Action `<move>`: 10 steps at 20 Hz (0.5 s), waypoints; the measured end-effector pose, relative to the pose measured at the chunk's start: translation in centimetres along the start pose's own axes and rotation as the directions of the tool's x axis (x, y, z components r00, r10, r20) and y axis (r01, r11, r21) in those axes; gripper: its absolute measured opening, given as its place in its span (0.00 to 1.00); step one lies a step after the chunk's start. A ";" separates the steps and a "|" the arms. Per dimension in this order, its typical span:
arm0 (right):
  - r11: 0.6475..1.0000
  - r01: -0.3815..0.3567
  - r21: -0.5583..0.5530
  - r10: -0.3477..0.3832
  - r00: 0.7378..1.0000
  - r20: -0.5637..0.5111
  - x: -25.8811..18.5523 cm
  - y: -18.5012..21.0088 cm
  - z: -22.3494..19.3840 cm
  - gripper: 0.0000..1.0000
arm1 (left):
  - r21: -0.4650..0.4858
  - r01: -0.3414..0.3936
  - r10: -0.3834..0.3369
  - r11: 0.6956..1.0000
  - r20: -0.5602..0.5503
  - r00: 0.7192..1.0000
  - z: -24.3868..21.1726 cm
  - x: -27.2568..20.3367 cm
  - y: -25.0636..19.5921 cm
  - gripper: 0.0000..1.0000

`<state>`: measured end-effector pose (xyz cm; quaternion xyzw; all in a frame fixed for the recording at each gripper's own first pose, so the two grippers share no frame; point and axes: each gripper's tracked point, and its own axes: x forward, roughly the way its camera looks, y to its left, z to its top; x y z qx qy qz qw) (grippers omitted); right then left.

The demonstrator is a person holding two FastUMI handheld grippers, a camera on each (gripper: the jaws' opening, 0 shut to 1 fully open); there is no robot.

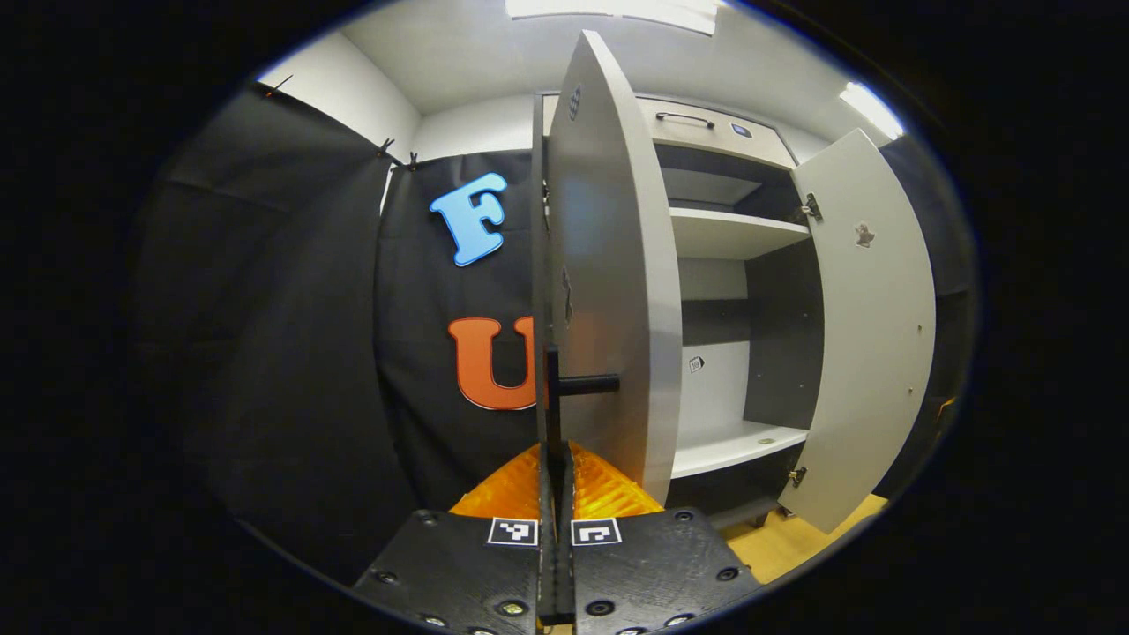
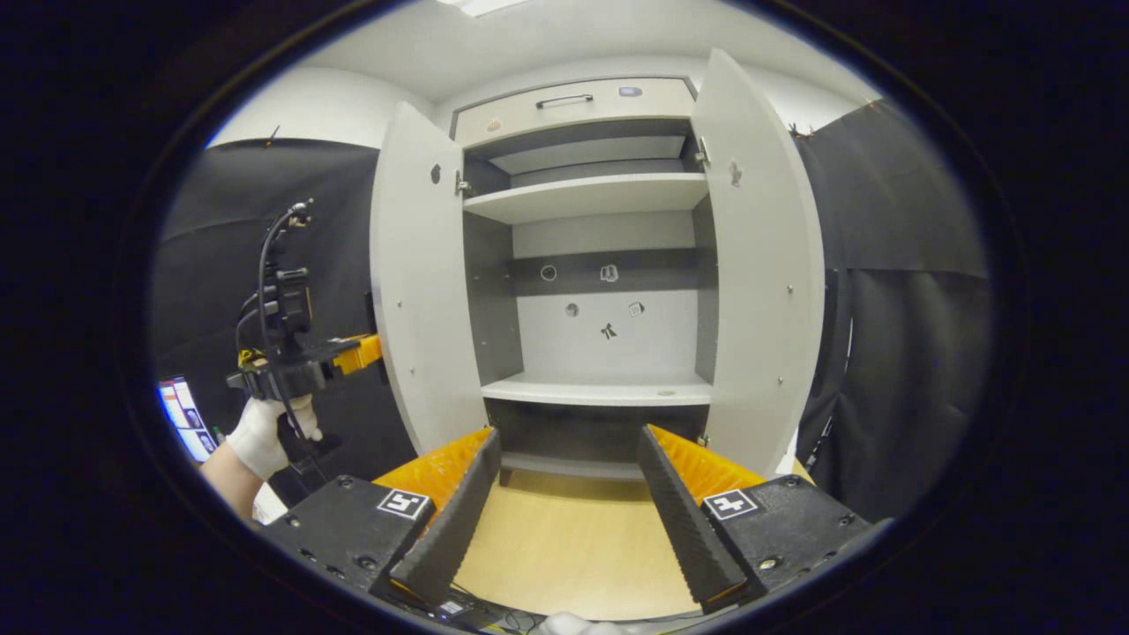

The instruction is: Open the right door of the double-door shoe cabinet with the right hand, and open the left door with the left hand.

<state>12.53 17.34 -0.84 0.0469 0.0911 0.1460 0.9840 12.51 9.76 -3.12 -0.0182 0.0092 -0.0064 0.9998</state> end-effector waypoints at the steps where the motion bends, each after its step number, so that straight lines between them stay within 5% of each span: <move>1: 1.000 -0.002 0.000 0.002 1.000 -0.003 0.0 0.2 -0.1 0.96 | 0.000 -0.018 0.018 1.000 -0.002 1.000 -0.1 0.2 1.1 0.00; 4: 1.000 -0.008 -0.007 0.007 1.000 -0.009 0.2 0.6 -0.2 0.96 | -0.038 0.024 -0.024 0.999 -0.005 1.000 -0.3 0.3 2.3 0.00; 5: 1.000 -0.010 -0.007 0.010 1.000 -0.010 0.3 0.8 -0.4 0.96 | -0.037 0.033 -0.034 0.999 -0.006 0.999 -0.3 0.4 2.9 0.08; 6: 1.000 -0.012 -0.007 0.012 1.000 -0.013 0.4 0.9 -0.5 0.96 | -0.042 0.050 -0.050 0.998 -0.004 0.999 -0.3 0.5 3.0 0.00; 10: 1.000 -0.014 -0.011 0.014 1.000 -0.025 0.6 1.1 -1.0 0.96 | -0.014 0.081 -0.081 0.997 0.015 0.997 -0.2 0.6 2.9 0.00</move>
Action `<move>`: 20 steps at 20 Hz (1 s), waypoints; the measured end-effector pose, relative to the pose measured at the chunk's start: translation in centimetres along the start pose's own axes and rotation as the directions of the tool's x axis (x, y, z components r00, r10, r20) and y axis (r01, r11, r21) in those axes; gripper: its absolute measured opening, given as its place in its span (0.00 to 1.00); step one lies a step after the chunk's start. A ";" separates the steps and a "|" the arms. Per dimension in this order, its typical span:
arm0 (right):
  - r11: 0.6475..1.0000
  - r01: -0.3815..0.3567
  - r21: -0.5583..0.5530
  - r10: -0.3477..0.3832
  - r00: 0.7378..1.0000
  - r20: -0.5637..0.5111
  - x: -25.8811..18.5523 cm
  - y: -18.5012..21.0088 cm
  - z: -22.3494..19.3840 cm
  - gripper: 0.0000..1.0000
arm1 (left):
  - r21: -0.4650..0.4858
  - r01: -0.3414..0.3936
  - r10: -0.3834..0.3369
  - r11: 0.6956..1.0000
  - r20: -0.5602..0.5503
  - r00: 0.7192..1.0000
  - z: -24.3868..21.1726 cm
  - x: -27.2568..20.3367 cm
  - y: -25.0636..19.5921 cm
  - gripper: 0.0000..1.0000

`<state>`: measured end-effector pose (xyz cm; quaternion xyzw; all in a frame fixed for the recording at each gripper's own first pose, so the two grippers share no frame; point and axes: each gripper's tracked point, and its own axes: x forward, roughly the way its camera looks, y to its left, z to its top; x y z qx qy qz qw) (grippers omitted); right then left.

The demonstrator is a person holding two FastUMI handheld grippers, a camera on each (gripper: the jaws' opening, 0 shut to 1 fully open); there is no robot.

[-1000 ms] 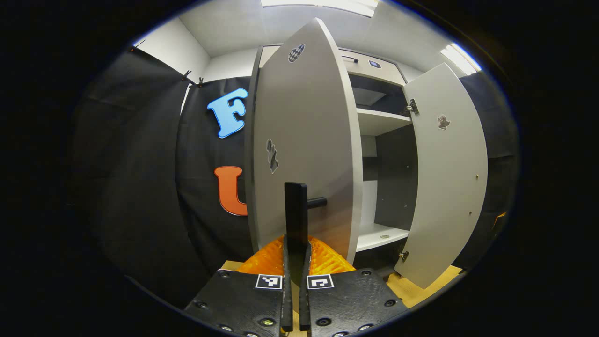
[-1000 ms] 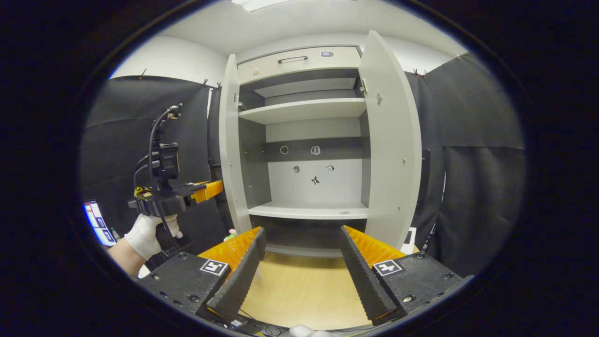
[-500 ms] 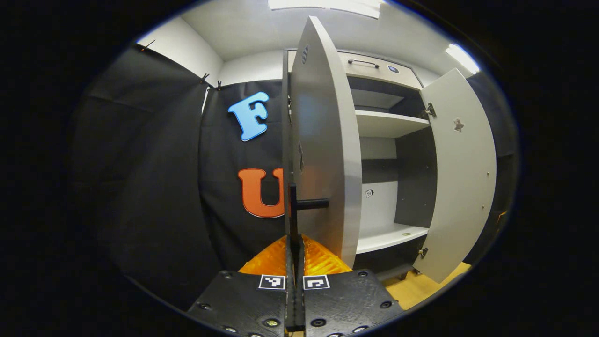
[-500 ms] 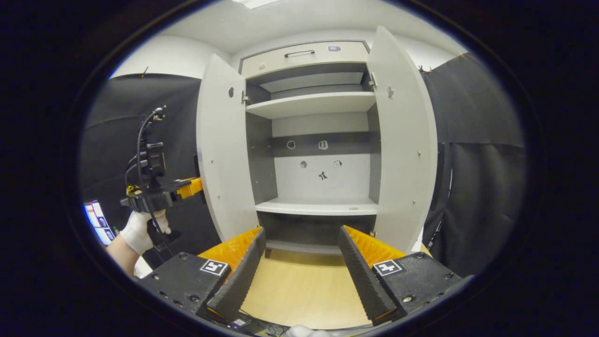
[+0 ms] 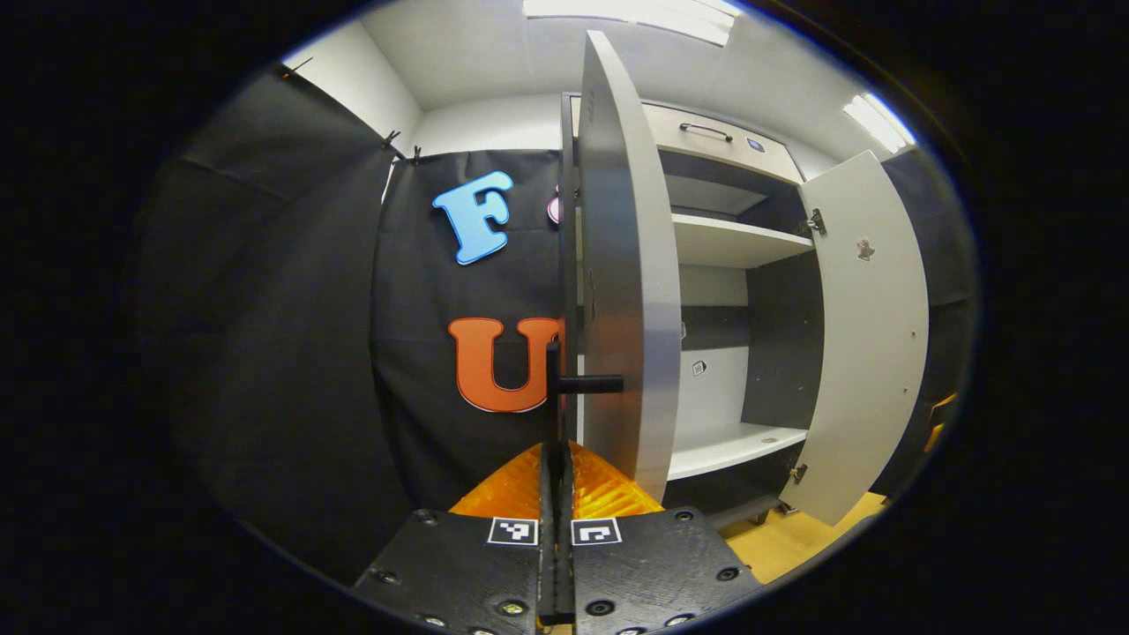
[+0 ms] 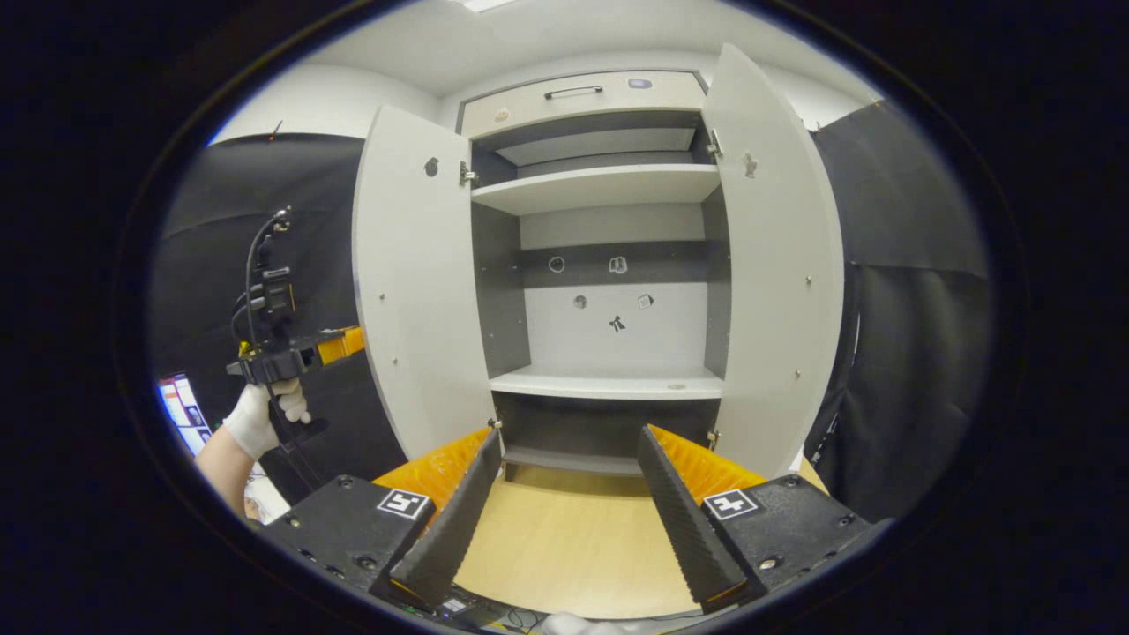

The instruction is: Open the right door of the double-door shoe cabinet with the right hand, and open the left door with the left hand.

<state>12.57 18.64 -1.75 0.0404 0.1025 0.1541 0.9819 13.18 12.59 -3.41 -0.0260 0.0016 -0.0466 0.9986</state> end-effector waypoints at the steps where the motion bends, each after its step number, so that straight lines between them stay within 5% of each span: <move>1: 1.000 0.004 -0.002 -0.004 1.000 -0.001 0.1 -0.1 0.0 0.96 | 0.004 0.002 -0.002 1.000 0.002 1.000 0.0 0.0 0.0 0.00; 18: 1.000 0.021 -0.019 -0.021 1.000 0.002 0.3 -0.8 0.2 0.97 | 0.007 -0.031 0.032 0.999 -0.035 0.999 -0.4 -1.2 0.6 0.02; 20: 1.000 0.026 -0.015 -0.025 1.000 0.006 0.3 -1.1 0.3 0.98 | 0.014 -0.055 0.055 0.998 -0.037 0.998 -0.5 -2.4 1.1 0.13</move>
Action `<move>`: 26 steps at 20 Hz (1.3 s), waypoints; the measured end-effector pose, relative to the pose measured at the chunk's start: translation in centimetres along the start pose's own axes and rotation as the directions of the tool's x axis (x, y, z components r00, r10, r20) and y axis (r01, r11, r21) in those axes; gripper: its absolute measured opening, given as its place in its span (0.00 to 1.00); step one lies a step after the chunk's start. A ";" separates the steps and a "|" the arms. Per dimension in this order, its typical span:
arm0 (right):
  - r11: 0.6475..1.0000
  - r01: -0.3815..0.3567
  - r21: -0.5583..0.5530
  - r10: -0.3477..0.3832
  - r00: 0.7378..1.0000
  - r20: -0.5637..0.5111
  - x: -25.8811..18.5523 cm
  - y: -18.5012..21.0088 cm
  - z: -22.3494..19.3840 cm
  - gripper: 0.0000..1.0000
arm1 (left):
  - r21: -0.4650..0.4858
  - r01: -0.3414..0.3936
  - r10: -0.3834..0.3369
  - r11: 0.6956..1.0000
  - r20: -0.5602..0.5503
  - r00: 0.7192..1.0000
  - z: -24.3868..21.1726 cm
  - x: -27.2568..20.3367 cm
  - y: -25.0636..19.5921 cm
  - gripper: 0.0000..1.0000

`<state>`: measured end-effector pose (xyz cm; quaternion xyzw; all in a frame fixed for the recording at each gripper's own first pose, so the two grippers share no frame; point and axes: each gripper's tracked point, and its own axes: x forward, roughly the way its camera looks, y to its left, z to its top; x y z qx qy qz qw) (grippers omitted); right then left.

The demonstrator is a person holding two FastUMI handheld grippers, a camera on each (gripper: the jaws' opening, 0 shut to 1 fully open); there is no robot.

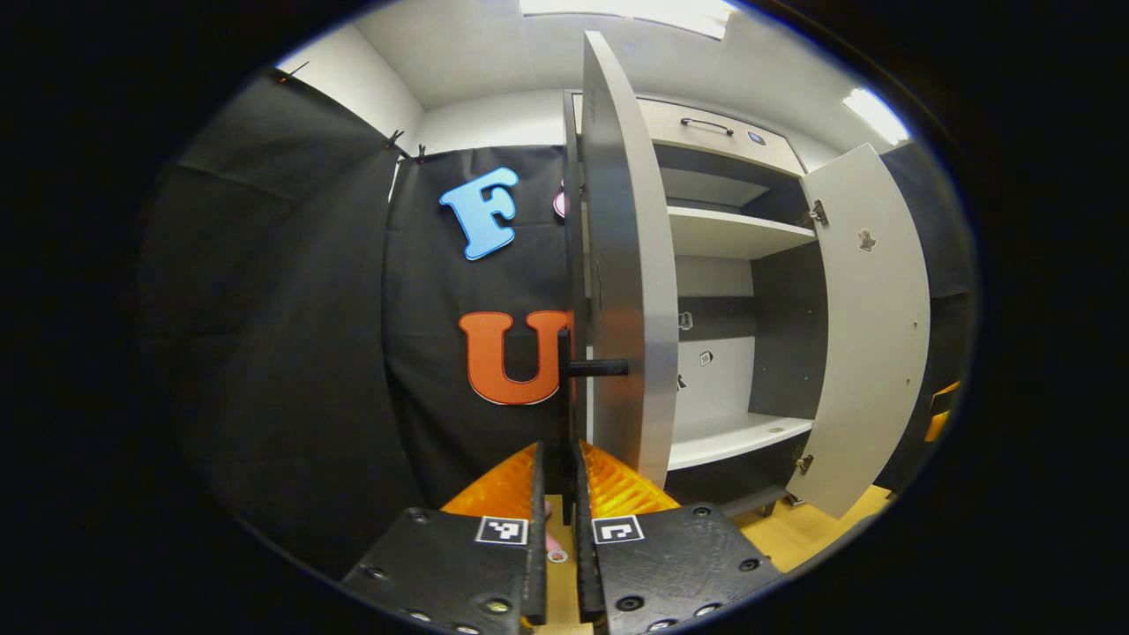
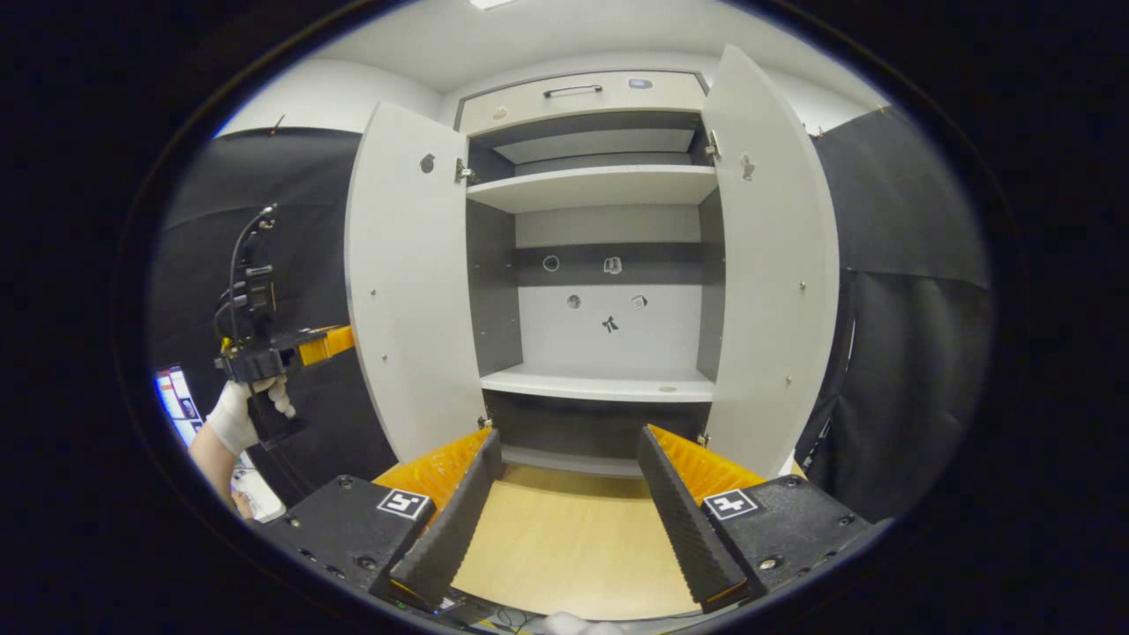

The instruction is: Open the right door of the double-door shoe cabinet with the right hand, and open the left door with the left hand.

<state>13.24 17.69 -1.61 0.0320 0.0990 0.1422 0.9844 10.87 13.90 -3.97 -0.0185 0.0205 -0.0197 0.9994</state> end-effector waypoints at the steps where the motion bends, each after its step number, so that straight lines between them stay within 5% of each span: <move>1: 1.000 0.000 0.003 0.000 1.000 0.001 0.0 -0.1 0.0 0.98 | 0.001 -0.009 0.009 1.000 -0.003 1.000 -0.1 -0.5 0.2 0.23; 2: 1.000 0.003 0.004 -0.003 1.000 0.004 0.1 -0.2 0.1 0.98 | 0.007 -0.019 0.019 1.000 -0.012 1.000 -0.3 -1.1 0.3 0.33; 4: 1.000 0.007 0.006 -0.007 1.000 0.007 0.0 -0.5 0.2 0.96 | 0.027 -0.030 0.030 0.999 -0.007 1.000 -0.3 -2.2 0.3 0.71; 5: 1.000 0.008 0.007 -0.008 1.000 0.010 0.1 -0.5 0.2 0.96 | 0.035 -0.050 0.050 0.998 -0.003 0.999 -0.3 -2.9 0.7 0.76; 6: 1.000 0.010 0.006 -0.010 1.000 0.008 0.2 -0.7 0.2 0.96 | 0.035 -0.074 0.074 0.997 0.003 0.997 -0.1 -3.6 1.2 1.00; 14: 1.000 0.027 0.009 -0.027 1.000 0.013 0.5 -1.5 0.3 0.96 | 0.021 -0.175 0.175 0.984 0.007 0.985 2.2 -7.1 0.1 0.96; 20: 0.997 0.076 0.022 -0.077 0.997 0.022 0.5 -3.5 0.4 0.96 | 0.065 -0.164 0.163 0.984 0.027 0.986 4.5 -8.2 -5.0 0.96; 26: 0.990 0.135 0.036 -0.136 0.990 0.034 0.1 -5.8 0.5 0.98 | 0.033 -0.054 0.055 0.998 -0.046 0.997 1.8 -7.7 -12.4 0.96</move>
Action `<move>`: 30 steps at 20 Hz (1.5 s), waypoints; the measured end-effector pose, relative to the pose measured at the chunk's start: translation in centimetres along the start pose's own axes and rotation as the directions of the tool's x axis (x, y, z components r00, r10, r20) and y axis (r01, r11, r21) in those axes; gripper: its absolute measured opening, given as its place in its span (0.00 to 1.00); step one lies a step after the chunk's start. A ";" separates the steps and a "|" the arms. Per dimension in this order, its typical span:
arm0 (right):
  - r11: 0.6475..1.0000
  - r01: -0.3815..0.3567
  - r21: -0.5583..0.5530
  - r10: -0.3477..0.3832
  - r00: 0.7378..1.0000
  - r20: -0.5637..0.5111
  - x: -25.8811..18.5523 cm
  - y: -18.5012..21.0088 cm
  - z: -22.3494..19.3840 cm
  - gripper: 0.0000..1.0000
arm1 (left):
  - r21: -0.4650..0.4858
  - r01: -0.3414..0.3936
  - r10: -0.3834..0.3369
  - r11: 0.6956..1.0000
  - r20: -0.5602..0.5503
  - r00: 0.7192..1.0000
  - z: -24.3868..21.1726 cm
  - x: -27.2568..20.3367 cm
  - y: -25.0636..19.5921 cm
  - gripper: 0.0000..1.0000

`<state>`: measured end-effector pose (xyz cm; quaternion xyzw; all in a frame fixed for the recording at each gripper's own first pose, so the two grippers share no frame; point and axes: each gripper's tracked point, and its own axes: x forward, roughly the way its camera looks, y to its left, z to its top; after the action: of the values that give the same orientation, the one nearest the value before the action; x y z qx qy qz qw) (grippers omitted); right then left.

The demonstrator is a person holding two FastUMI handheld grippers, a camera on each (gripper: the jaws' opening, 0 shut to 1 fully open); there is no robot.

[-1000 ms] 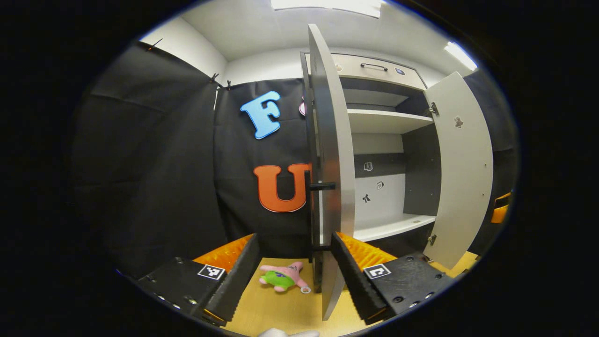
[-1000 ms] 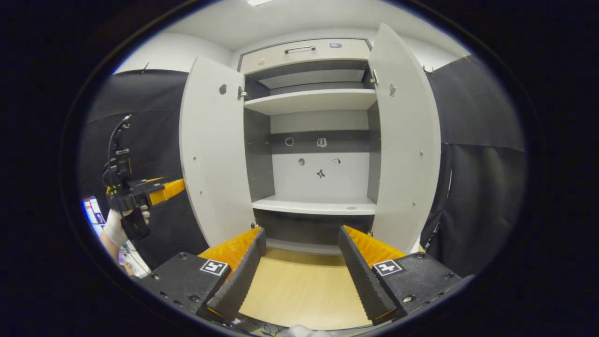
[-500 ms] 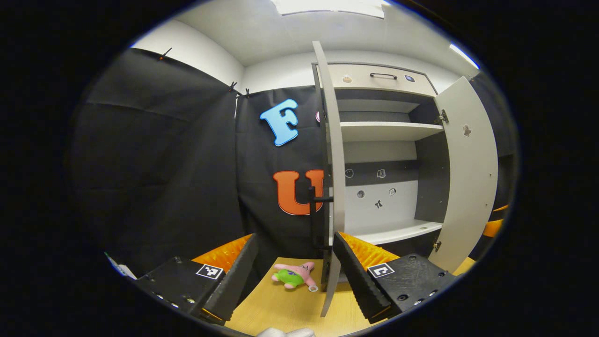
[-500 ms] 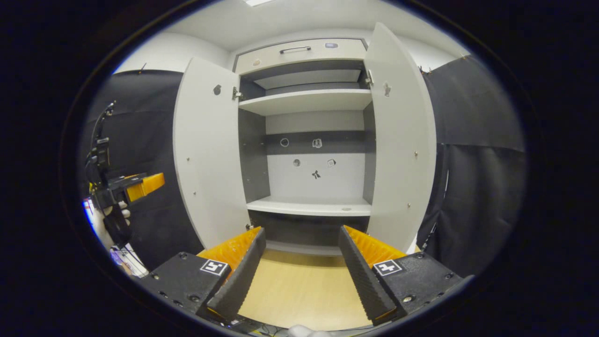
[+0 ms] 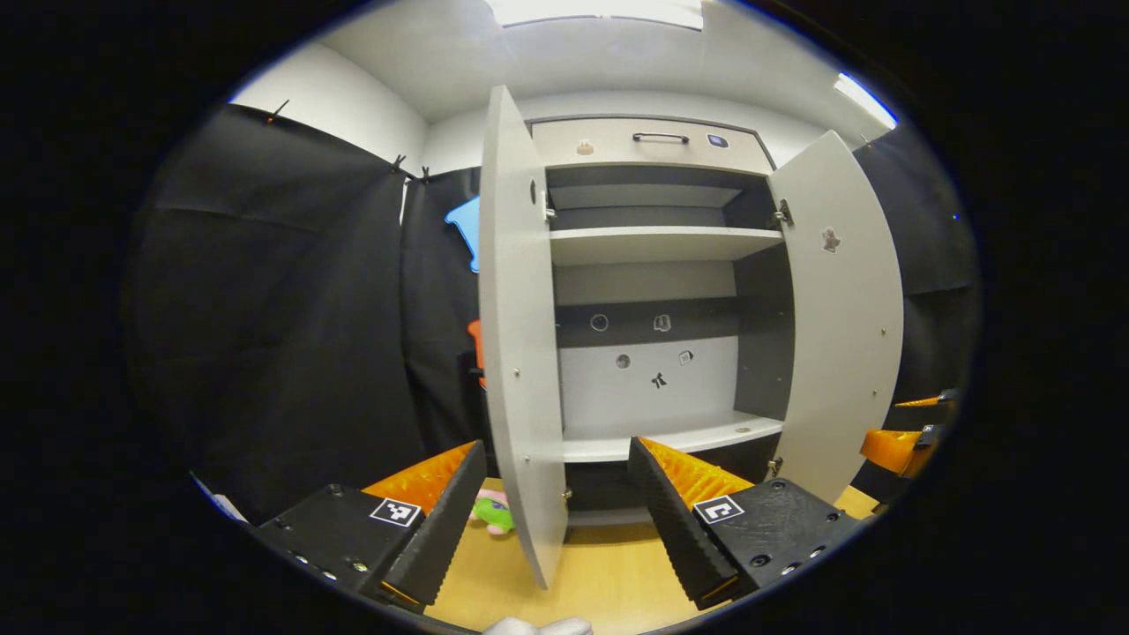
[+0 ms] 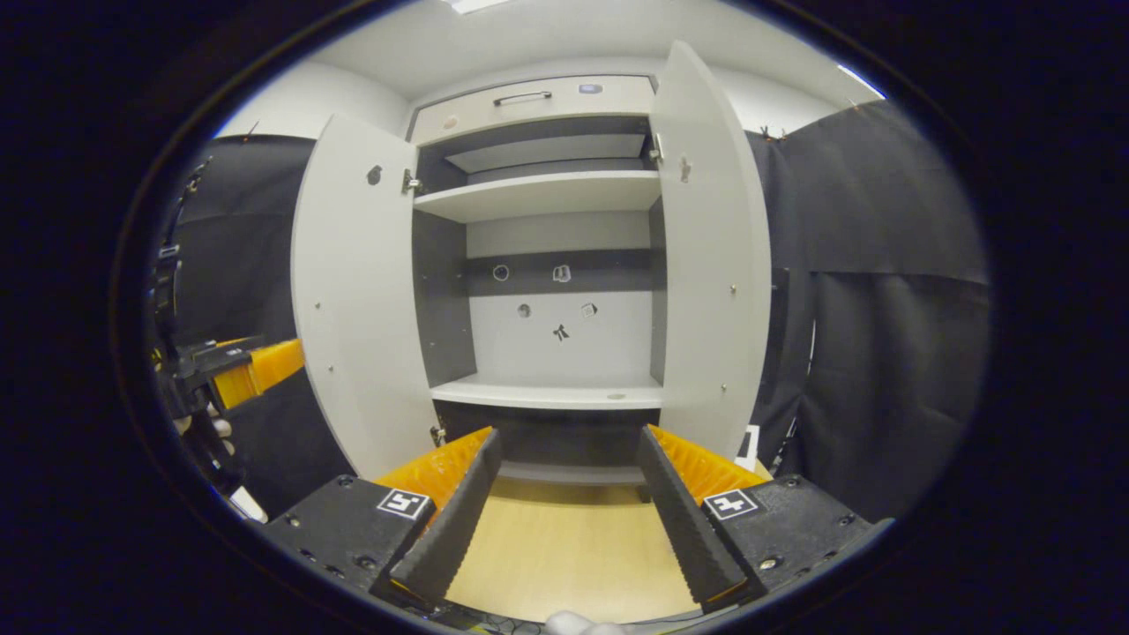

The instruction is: Open the right door of the double-door shoe cabinet with the right hand, and open the left door with the left hand.

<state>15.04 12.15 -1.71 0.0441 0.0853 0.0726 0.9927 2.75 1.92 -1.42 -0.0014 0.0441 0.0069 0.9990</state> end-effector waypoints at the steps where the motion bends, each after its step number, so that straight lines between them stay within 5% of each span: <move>1: 1.000 0.009 0.000 -0.009 1.000 0.002 -0.1 -0.4 -0.1 0.98 | 0.012 0.011 -0.011 1.000 -0.002 1.000 -0.2 -0.1 -0.6 0.96; 9: 0.999 0.048 -0.004 -0.048 0.999 0.004 -0.1 -2.5 -0.7 0.98 | -0.033 0.090 -0.092 0.995 -0.068 0.993 -3.8 -1.0 -4.9 0.96; 30: 0.998 0.059 -0.005 -0.059 0.998 0.025 1.4 -1.4 0.6 0.96 | -0.079 0.063 -0.069 0.995 -0.069 0.995 -3.9 -0.2 -3.7 0.96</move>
<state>16.68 10.94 -1.51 0.0394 0.0738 0.0429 0.9956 2.26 -1.80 -5.27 -0.0412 0.0794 -0.0245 0.9957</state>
